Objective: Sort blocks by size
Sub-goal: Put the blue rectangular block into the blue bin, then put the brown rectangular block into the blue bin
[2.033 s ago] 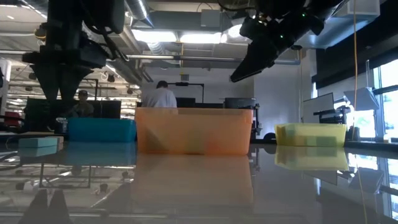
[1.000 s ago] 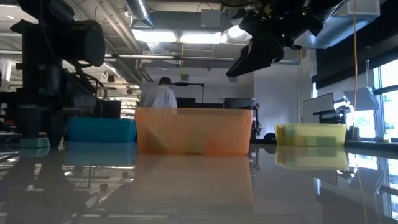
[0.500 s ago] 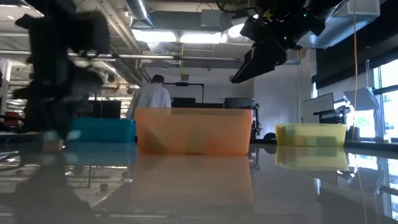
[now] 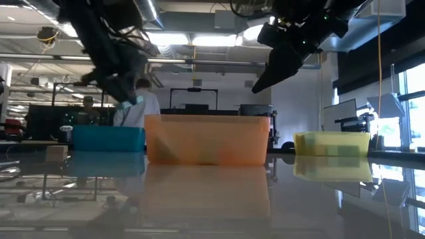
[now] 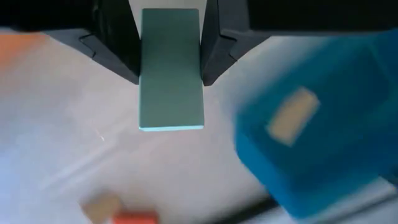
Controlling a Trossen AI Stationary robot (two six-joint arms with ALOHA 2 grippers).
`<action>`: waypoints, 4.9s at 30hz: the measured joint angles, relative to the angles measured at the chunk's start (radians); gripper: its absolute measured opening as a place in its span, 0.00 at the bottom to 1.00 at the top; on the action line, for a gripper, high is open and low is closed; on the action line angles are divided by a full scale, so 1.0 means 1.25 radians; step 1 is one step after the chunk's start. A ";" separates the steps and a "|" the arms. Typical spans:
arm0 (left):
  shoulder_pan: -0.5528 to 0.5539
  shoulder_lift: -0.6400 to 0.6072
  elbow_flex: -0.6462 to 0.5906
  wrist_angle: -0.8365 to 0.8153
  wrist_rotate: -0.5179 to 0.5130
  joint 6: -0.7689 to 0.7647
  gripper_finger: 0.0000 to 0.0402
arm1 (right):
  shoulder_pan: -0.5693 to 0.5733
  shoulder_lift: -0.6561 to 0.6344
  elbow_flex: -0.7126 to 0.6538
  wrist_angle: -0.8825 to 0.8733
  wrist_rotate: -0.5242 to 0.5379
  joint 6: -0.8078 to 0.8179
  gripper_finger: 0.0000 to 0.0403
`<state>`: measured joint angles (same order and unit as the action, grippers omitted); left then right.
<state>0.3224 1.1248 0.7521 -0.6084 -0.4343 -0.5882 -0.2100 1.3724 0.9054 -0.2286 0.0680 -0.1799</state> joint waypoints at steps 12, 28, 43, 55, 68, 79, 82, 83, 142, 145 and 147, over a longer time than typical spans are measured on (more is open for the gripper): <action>0.344 0.054 -0.011 0.180 0.007 0.228 0.32 | 0.000 0.000 0.000 0.008 0.000 -0.006 0.81; 0.444 0.137 -0.021 0.190 0.063 0.229 0.47 | 0.000 0.000 0.000 0.038 0.000 -0.007 0.81; 0.275 -0.005 0.052 -0.087 0.089 0.107 0.56 | 0.000 0.000 0.000 0.038 0.000 -0.008 0.81; 0.070 -0.020 0.032 -0.396 0.094 -0.318 0.56 | 0.000 0.000 0.000 0.039 -0.001 -0.012 0.81; 0.084 -0.012 -0.093 -0.345 0.096 -0.448 0.56 | 0.000 0.000 0.000 0.043 -0.028 -0.013 0.81; 0.176 0.049 -0.162 -0.277 0.133 -0.397 0.56 | 0.000 0.000 0.000 0.053 -0.028 -0.013 0.81; 0.188 0.073 -0.178 -0.210 0.148 -0.364 0.56 | 0.000 0.000 0.000 0.061 -0.028 -0.013 0.81; 0.191 0.078 -0.182 -0.186 0.162 -0.357 0.56 | 0.000 0.000 0.000 0.066 -0.028 -0.013 0.81; 0.373 0.153 0.136 -0.021 0.051 0.229 0.13 | 0.000 0.000 0.000 0.084 -0.024 0.027 0.81; 0.398 0.179 0.136 -0.012 0.051 0.245 0.15 | -0.007 0.000 0.000 0.085 0.015 0.048 0.81; 0.412 0.199 0.136 0.005 0.051 0.254 0.17 | -0.011 0.000 0.000 0.085 0.040 0.064 0.81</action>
<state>0.8379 1.3735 0.9222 -0.6021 -0.3709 -0.2703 -0.2243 1.3727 0.9054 -0.1229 0.1182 -0.0998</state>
